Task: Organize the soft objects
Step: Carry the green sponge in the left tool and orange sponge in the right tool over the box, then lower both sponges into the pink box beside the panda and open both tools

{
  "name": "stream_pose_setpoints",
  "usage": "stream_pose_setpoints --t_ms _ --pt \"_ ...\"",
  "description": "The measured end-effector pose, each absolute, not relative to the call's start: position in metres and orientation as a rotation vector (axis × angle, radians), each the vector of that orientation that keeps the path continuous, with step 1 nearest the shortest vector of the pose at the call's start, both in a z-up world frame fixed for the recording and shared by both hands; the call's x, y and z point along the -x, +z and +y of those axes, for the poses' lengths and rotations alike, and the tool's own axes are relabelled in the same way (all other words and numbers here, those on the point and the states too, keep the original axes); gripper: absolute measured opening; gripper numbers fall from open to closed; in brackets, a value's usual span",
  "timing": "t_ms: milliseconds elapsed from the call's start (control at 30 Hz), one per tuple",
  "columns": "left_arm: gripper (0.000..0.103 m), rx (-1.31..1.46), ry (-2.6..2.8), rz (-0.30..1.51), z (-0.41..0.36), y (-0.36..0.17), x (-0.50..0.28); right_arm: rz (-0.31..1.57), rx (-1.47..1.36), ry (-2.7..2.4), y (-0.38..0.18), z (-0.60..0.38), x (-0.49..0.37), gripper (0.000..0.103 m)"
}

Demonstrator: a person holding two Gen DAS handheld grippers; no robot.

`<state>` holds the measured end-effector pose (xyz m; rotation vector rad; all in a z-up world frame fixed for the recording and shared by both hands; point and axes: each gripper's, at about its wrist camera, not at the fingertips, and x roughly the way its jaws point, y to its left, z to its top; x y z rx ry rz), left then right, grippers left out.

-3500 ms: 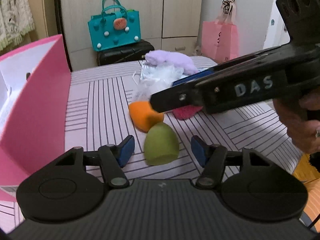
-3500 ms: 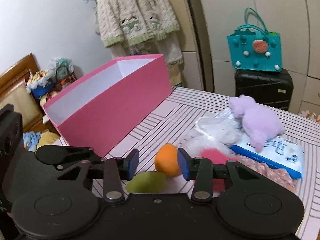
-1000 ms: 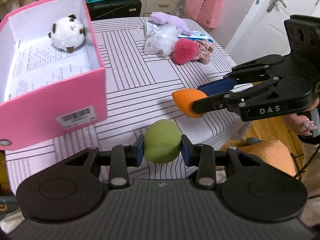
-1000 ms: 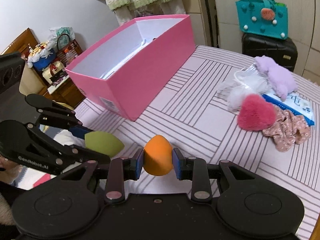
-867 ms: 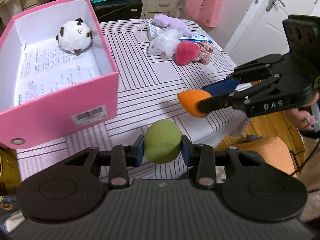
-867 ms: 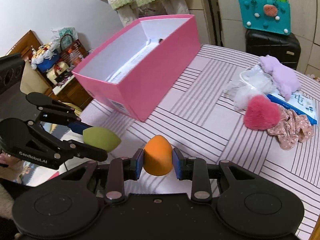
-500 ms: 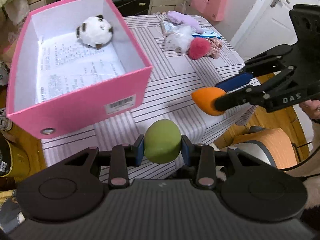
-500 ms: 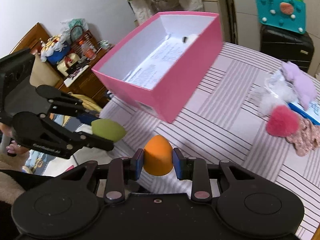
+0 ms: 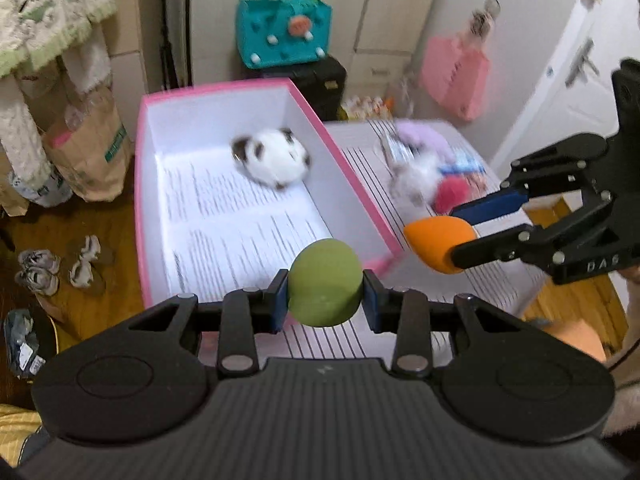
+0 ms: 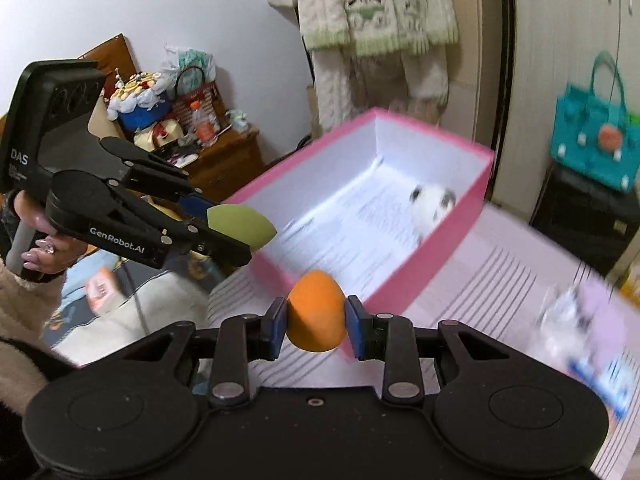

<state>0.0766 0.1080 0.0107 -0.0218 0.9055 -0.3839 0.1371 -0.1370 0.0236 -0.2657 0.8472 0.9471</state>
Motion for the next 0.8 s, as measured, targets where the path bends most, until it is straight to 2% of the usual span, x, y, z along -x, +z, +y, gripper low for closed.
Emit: stream_pose_setpoints --t_ms 167,367,600,800 --pt "0.036 0.022 -0.353 0.85 0.116 0.011 -0.111 0.793 0.287 0.951 0.032 -0.116 -0.178 0.036" --pt "0.036 0.015 -0.326 0.913 0.115 -0.013 -0.174 0.797 0.238 0.939 0.023 -0.089 -0.239 0.036" --pt "0.037 -0.001 -0.266 1.017 0.116 -0.045 -0.247 0.907 0.177 0.902 -0.005 -0.051 -0.316 0.036" --pt "0.037 0.041 -0.231 1.054 0.126 -0.071 -0.28 0.992 0.171 0.865 -0.034 -0.025 -0.352 0.036"
